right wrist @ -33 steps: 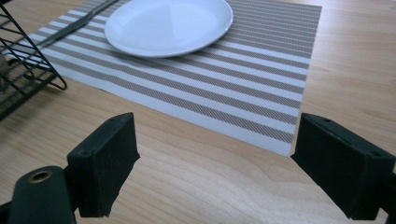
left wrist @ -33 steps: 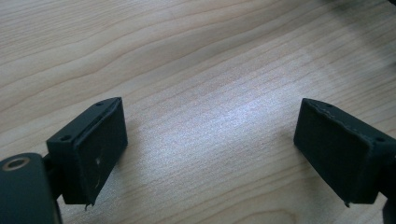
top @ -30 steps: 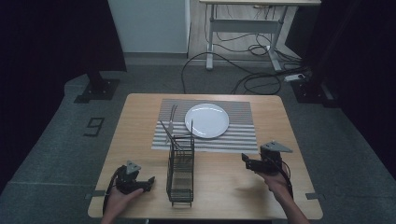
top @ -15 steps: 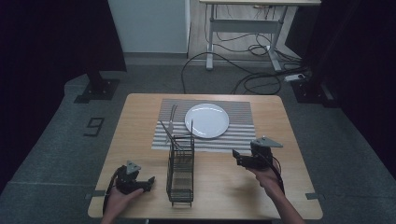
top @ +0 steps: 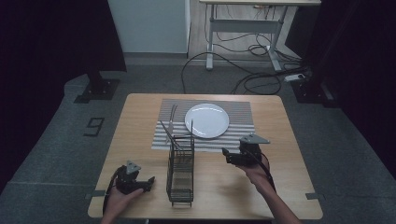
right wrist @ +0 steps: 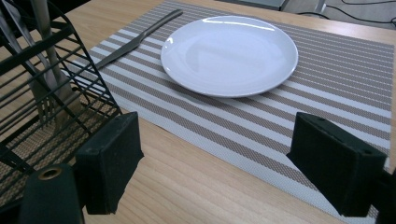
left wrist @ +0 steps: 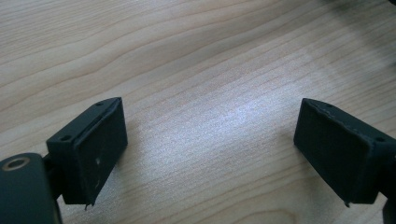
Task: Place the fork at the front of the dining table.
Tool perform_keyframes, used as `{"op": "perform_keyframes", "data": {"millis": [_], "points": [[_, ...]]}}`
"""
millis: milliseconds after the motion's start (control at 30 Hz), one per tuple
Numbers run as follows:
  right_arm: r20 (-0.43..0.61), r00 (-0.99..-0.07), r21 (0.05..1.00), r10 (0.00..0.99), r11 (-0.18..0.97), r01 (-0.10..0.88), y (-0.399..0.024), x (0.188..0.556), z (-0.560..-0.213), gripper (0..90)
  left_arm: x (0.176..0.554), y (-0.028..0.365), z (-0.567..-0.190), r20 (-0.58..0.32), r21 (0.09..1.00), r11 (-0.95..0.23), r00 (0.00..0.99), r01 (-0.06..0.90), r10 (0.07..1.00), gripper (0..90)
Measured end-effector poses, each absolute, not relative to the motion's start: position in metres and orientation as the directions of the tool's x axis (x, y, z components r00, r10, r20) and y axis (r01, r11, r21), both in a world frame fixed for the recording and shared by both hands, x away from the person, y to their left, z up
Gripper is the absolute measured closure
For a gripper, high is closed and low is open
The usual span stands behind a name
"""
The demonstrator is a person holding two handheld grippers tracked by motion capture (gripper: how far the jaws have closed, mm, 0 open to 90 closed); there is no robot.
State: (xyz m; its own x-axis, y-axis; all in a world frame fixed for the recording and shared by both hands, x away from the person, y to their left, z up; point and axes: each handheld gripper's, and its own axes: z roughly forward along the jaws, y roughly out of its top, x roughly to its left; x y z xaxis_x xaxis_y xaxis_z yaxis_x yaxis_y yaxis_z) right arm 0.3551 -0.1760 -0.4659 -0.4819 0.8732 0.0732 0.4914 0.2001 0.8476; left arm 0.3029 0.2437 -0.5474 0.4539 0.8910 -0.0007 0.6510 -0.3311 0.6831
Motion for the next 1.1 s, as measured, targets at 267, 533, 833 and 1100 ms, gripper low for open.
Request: {"op": "perform_keyframes", "data": {"millis": [267,533,833,1100], "points": [[0.075,-0.498,0.853,0.864,0.203,0.481,-0.165,0.358,-0.461,17.9,0.303,0.244,-0.547,-0.001,0.682,-0.332,0.454,0.652,0.891,9.6],[0.082,-0.518,0.865,0.851,0.198,0.462,-0.152,0.361,-0.451,20.4,0.303,0.244,-0.547,0.000,0.683,-0.331,0.454,0.651,0.891,9.6],[0.086,-0.533,0.867,0.841,0.201,0.457,-0.138,0.368,-0.444,21.6,0.303,0.244,-0.547,0.000,0.683,-0.332,0.454,0.651,0.891,9.6],[0.076,-0.558,0.870,0.826,0.218,0.442,-0.119,0.372,-0.438,24.1,0.303,0.244,-0.547,0.000,0.682,-0.332,0.454,0.652,0.891,9.6]]}}
